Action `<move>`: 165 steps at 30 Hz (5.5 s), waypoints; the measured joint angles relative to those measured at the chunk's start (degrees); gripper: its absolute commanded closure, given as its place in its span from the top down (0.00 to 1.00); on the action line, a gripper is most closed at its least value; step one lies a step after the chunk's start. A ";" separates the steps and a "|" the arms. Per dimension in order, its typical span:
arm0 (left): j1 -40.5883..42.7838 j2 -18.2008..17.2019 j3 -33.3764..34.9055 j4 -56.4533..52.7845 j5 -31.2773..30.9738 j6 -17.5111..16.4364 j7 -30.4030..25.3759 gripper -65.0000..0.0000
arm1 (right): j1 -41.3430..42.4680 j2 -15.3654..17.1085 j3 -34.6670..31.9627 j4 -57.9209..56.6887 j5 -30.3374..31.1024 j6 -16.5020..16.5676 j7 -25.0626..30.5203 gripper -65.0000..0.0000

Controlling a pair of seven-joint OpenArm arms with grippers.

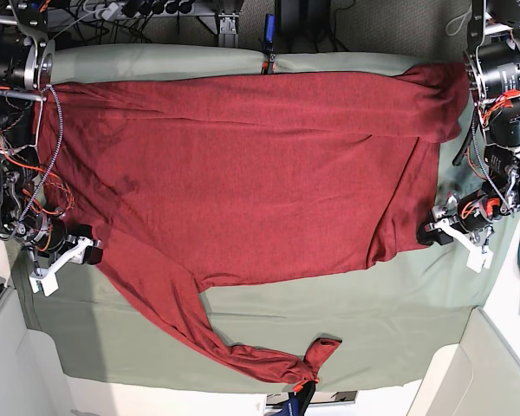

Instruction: Fold the T-shirt properly

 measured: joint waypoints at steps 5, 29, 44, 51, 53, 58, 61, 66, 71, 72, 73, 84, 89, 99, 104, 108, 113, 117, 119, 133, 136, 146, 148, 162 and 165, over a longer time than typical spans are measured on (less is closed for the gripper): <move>-0.07 1.44 -0.09 0.00 0.20 0.00 -0.31 0.52 | -0.02 0.00 0.00 0.00 1.90 0.63 -1.51 0.37; -0.15 1.44 -0.09 0.00 -0.87 -2.64 5.31 0.00 | -0.76 -0.63 0.00 0.00 2.99 3.19 -2.80 0.00; 0.61 -3.13 0.17 3.26 -9.49 -2.62 13.07 0.00 | -2.21 0.00 0.02 0.63 4.55 5.35 -2.10 0.00; 0.74 -4.00 0.20 3.87 -13.11 -2.64 15.15 0.00 | -5.49 0.61 1.44 10.54 5.46 5.97 -2.34 0.00; 0.85 -4.00 0.20 3.87 -13.86 -2.64 15.15 0.00 | -5.42 0.57 2.45 12.33 5.31 5.95 -2.08 0.00; 1.11 -3.98 0.20 3.87 -14.21 -2.64 15.17 0.00 | -5.01 0.63 4.22 12.81 -0.26 3.13 1.03 0.43; 1.60 -3.98 0.20 3.87 -14.25 -2.64 15.15 0.00 | -4.79 0.61 4.24 11.21 -3.13 2.89 4.26 0.48; 2.38 -3.93 0.20 3.87 -14.91 -2.64 15.17 0.00 | -3.96 0.42 4.17 4.68 -3.98 2.89 6.71 0.48; 2.38 -3.96 0.20 3.89 -15.04 -2.64 15.15 0.00 | -3.67 -0.13 1.05 0.81 -4.33 2.86 8.17 0.48; 2.38 -3.98 0.20 3.87 -14.99 -2.64 15.15 0.00 | -3.52 -0.17 0.33 0.59 -4.39 2.89 8.22 0.48; 2.38 -3.98 0.20 3.89 -14.99 -2.64 15.17 0.00 | -3.45 -0.20 -0.52 0.57 -4.39 2.93 8.22 0.48; 2.36 -3.96 0.20 3.89 -15.04 -2.64 15.17 0.00 | -3.37 -3.78 -2.01 0.59 -4.11 3.58 9.29 0.48; 2.38 -3.98 0.20 3.89 -15.02 -2.64 15.19 0.00 | -3.39 -3.85 -2.01 0.59 -5.53 3.61 9.05 0.01; 2.56 -4.31 0.20 8.35 -10.84 -2.67 14.45 0.00 | -4.55 -2.51 -2.01 6.34 -8.11 4.44 7.63 0.00; 2.80 -6.05 0.24 16.24 -10.84 -2.69 14.27 0.00 | -7.89 0.85 -2.01 17.07 -7.19 4.59 6.27 0.00; 4.90 -7.10 0.28 21.33 -10.47 -2.75 14.27 0.00 | -12.79 3.13 -2.01 22.99 -5.05 4.66 5.38 0.00; 12.11 -7.02 0.33 31.54 -8.59 -2.89 13.88 0.00 | -16.68 3.91 -1.84 27.63 -4.52 4.63 5.44 0.00; 19.41 -8.13 0.55 41.40 -5.22 -3.15 11.54 0.00 | -20.00 3.93 -0.44 30.32 -4.09 4.66 5.22 0.00; 21.70 -9.38 0.50 44.70 -4.87 -3.13 11.45 0.00 | -21.00 3.93 0.57 31.17 -4.13 4.63 5.14 0.00; 27.41 -10.34 0.39 48.54 -6.08 -3.15 11.45 0.00 | -24.50 3.96 2.93 31.78 -3.08 4.63 4.76 0.00; 28.11 -10.32 0.39 50.14 -6.36 -3.13 11.52 0.00 | -24.65 3.93 2.93 31.78 -3.08 4.63 4.74 0.05; 28.09 -10.34 0.39 51.28 -6.45 -3.13 11.32 0.00 | -22.10 3.78 2.97 31.76 -2.21 3.02 5.64 0.51; 28.09 -10.34 0.39 51.28 -6.43 -3.13 11.32 0.00 | -20.68 3.30 3.04 31.71 -2.25 2.56 5.68 0.51; 28.09 -10.36 0.39 51.39 -7.78 -3.13 11.32 0.00 | -4.42 -3.98 1.92 6.58 -12.68 1.81 10.23 0.51; 28.09 -10.34 0.39 51.39 -7.80 -3.13 11.30 0.00 | -4.26 -3.91 -0.94 4.92 -13.05 1.84 10.47 0.51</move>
